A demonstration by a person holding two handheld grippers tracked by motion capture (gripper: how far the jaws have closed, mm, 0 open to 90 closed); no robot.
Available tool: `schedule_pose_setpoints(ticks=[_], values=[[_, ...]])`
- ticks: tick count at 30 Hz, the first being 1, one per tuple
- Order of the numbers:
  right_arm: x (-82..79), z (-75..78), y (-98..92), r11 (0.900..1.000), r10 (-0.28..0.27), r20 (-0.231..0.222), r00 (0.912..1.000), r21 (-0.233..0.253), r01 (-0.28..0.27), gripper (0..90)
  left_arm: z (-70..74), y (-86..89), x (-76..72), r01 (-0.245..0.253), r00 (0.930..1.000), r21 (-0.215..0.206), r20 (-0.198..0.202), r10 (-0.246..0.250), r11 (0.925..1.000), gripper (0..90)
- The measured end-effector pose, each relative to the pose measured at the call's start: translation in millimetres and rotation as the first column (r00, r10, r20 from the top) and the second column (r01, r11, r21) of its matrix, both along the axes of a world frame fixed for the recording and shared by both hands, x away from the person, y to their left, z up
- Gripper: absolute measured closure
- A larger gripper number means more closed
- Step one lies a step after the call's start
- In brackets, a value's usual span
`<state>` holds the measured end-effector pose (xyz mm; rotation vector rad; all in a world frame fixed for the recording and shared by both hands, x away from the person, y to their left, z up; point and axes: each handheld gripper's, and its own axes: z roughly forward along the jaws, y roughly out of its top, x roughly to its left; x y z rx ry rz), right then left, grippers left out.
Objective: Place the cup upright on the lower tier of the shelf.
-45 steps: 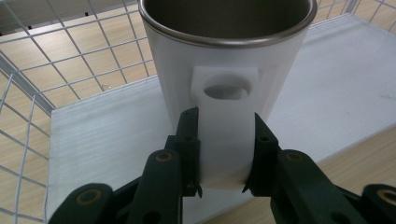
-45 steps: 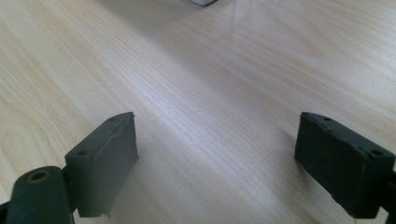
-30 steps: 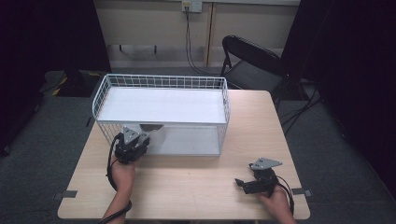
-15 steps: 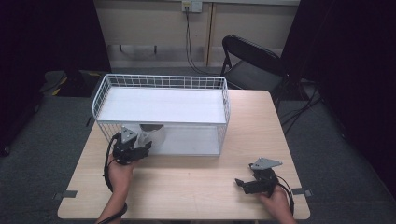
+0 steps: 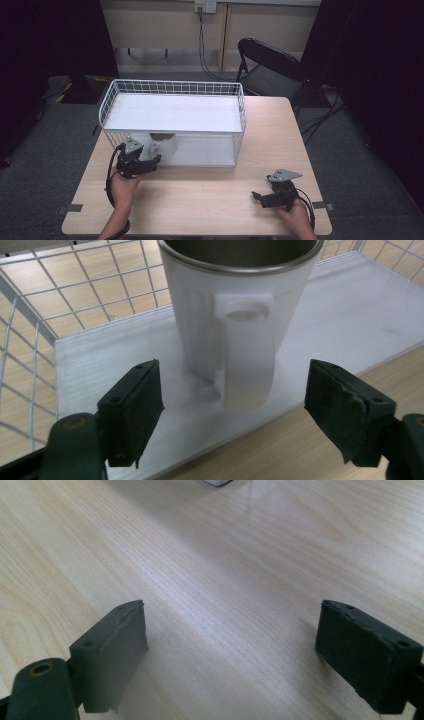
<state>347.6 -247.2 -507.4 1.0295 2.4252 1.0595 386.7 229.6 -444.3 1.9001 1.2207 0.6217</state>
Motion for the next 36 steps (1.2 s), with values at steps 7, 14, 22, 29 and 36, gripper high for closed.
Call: schedule_pose_setpoints(ticks=[7,14,22,29,36], values=[[0.1,0.0,0.0,1.000,0.000,0.001,1.0000,0.000,0.000,12.1,1.1,5.5,-3.4,0.016,0.9997,-0.023,-0.017,-0.016,0.9996,18.0],[0.1,0.0,0.0,1.000,0.000,0.001,1.0000,0.000,0.000,12.1,2.7,6.6,-8.1,0.043,0.9985,-0.020,-0.033,-0.044,0.9989,15.2],[0.0,0.0,0.0,1.000,0.000,0.001,1.0000,0.000,0.000,12.1,4.6,8.2,-15.8,0.076,0.9965,-0.004,-0.034,-0.076,0.9971,15.2],[0.0,0.0,0.0,1.000,0.000,0.001,1.0000,0.000,0.000,12.1,2.2,10.1,-22.5,0.092,0.9950,-0.004,-0.039,-0.092,0.9957,14.8],[0.0,0.0,0.0,1.000,0.000,0.001,1.0000,0.000,0.000,12.1,-0.9,16.8,-28.5,0.104,0.9934,-0.021,-0.046,-0.105,0.9944,14.7]])
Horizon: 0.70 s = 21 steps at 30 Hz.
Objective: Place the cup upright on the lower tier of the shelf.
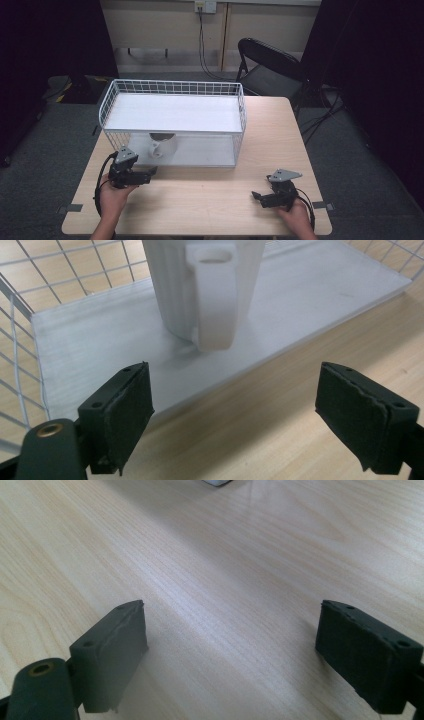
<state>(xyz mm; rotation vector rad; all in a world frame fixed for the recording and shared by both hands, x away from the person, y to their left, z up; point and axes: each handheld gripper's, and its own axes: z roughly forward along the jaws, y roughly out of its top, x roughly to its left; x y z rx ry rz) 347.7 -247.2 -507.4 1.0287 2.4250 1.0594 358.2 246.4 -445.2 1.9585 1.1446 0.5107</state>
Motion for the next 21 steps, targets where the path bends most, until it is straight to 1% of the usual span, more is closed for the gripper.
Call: schedule_pose_setpoints(ticks=[5,8,11,13,14,16,21], values=[[-0.1,0.0,0.0,1.000,0.000,-0.001,1.0000,0.000,0.000,12.1,0.0,3.4,-4.7,0.017,0.9999,-0.001,-0.001,-0.017,0.9999,14.6],[-0.1,0.0,0.1,1.000,-0.001,0.000,1.0000,0.000,0.001,12.1,0.0,5.9,-7.5,0.029,0.9996,0.007,0.002,-0.029,0.9996,14.6],[0.0,0.0,0.0,1.000,0.000,-0.001,1.0000,0.000,0.000,12.1,0.8,8.4,-10.1,0.038,0.9992,0.012,0.013,-0.038,0.9992,14.5],[0.0,0.0,0.0,1.000,0.000,0.000,1.0000,0.000,0.000,12.1,0.9,9.8,-11.6,0.040,0.9991,0.002,0.015,-0.040,0.9992,14.5],[-0.1,0.0,0.0,1.000,0.000,-0.001,1.0000,0.000,0.000,12.1,0.8,10.9,-12.1,0.047,0.9988,0.008,0.012,-0.047,0.9989,14.5],[-0.1,0.0,0.0,1.000,0.000,-0.001,1.0000,0.000,0.000,12.1,-0.5,11.3,-13.6,0.047,0.9988,0.005,0.012,-0.047,0.9989,14.4],[0.0,0.0,0.0,1.000,0.000,0.000,1.0000,0.000,0.000,12.1,-3.5,12.5,-18.0,0.073,0.9973,0.010,0.004,-0.073,0.9973,14.4]])
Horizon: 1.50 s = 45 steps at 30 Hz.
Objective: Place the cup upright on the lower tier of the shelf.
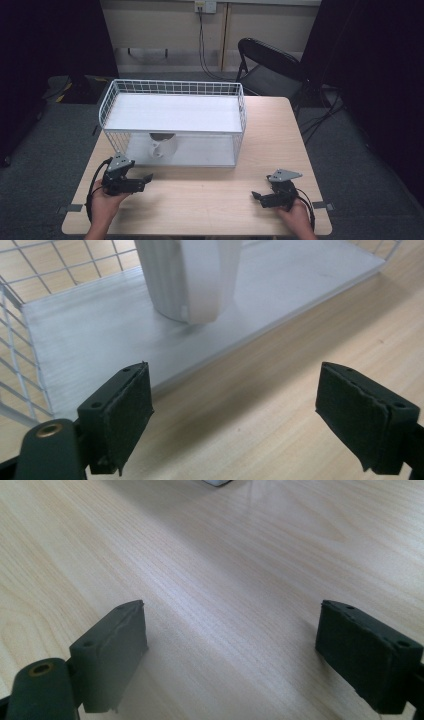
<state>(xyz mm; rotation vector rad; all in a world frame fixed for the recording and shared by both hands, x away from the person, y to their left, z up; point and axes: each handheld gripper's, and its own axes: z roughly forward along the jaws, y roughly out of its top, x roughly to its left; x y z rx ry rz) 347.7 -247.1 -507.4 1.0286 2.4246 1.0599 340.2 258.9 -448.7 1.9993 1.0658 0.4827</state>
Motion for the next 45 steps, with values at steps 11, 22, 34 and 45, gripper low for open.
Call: schedule_pose_setpoints(ticks=[11,22,34,45], values=[[0.0,0.0,0.0,1.000,0.000,-0.001,1.0000,0.000,0.000,12.1,-5.8,4.3,-5.9,0.031,0.9995,-0.005,-0.004,-0.031,0.9995,14.4],[0.0,0.1,0.0,1.000,0.000,-0.001,1.0000,0.000,0.000,12.1,-10.0,16.7,-12.8,0.048,0.9987,0.022,-0.019,-0.047,0.9986,13.2],[0.0,0.0,0.0,1.000,0.000,0.000,1.0000,0.000,0.000,12.1,-19.3,29.8,-19.8,0.045,0.9981,0.031,-0.044,-0.044,0.9985,13.8],[0.0,0.1,0.0,1.000,0.000,-0.001,1.0000,0.000,0.000,12.1,-30.4,45.9,-22.3,0.026,0.9983,-0.015,-0.052,-0.027,0.9996,13.3]])
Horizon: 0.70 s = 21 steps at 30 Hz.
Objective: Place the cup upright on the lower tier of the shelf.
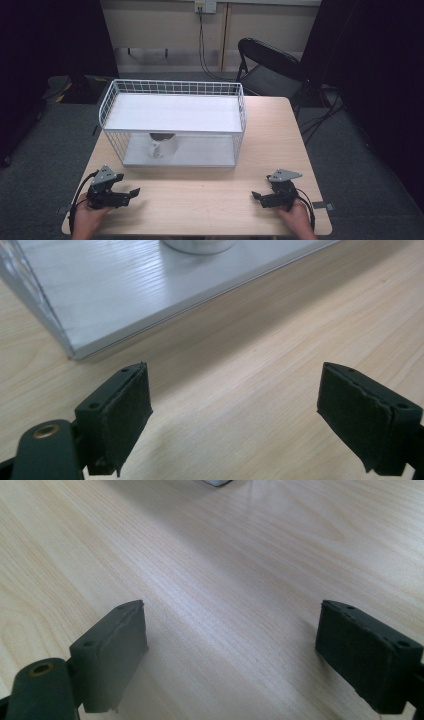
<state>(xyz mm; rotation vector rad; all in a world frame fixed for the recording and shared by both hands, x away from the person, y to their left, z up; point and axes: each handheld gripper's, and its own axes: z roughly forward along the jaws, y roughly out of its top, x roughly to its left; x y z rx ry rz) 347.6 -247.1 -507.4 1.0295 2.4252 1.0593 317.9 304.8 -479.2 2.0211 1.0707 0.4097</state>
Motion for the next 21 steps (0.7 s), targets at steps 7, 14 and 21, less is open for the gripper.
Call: schedule_pose_setpoints(ticks=[7,14,21], values=[[0.0,0.0,0.0,1.000,0.000,0.000,1.0000,0.000,0.000,12.1,-6.5,7.1,-1.2,-0.011,0.9999,0.025,-0.004,0.011,0.9996,13.3],[0.0,0.0,0.0,1.000,0.000,0.000,1.0000,0.000,0.000,12.1,-11.5,10.0,-2.4,-0.019,0.9998,0.051,-0.003,0.019,0.9985,12.7],[0.0,0.0,0.0,1.000,0.000,0.000,1.0000,0.000,0.000,12.1,-16.7,11.3,-3.6,-0.021,0.9997,0.082,-0.008,0.022,0.9964,13.1]])
